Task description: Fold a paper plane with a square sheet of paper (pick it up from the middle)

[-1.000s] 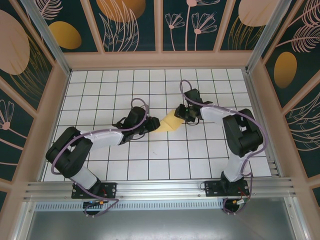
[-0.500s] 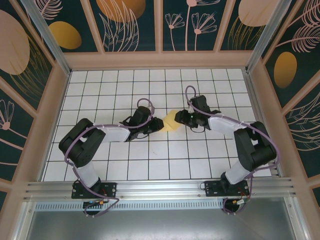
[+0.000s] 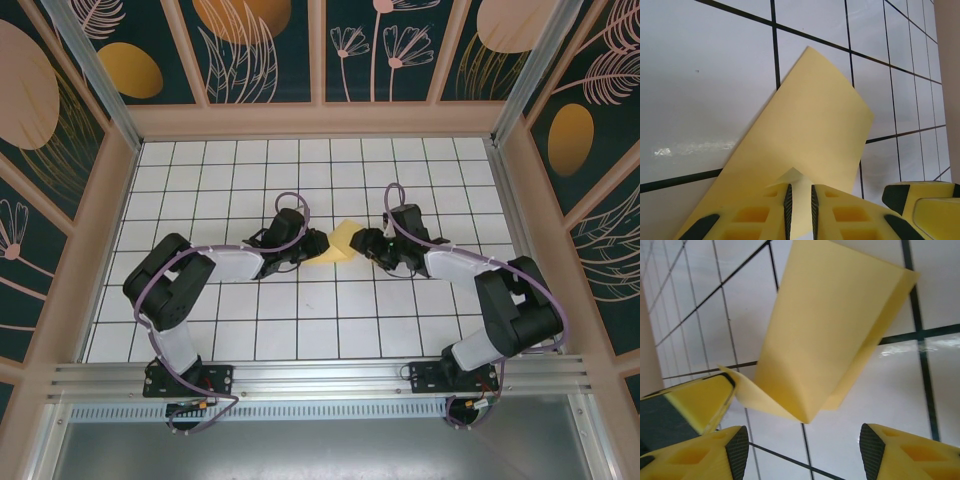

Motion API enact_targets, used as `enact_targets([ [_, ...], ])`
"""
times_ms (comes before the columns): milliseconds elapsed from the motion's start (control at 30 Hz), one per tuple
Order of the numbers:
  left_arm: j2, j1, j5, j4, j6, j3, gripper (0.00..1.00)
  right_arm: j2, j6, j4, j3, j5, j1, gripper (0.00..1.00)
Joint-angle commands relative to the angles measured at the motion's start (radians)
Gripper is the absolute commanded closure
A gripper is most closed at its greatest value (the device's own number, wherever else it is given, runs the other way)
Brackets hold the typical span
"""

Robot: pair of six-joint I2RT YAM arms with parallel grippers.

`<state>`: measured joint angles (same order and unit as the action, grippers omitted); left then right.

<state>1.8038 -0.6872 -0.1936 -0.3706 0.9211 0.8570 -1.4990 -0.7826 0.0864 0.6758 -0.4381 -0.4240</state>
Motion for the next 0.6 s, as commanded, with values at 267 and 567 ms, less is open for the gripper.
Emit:
enact_targets([
  [267,0.028,0.0,0.024,0.024,-0.007,0.033,0.8,-0.097,-0.058,0.133,-0.001,-0.088,-0.019,0.4],
  [567,0.026,0.0,0.022,0.027,-0.007,0.033,0.8,-0.14,-0.064,0.155,0.012,-0.105,-0.037,0.4],
])
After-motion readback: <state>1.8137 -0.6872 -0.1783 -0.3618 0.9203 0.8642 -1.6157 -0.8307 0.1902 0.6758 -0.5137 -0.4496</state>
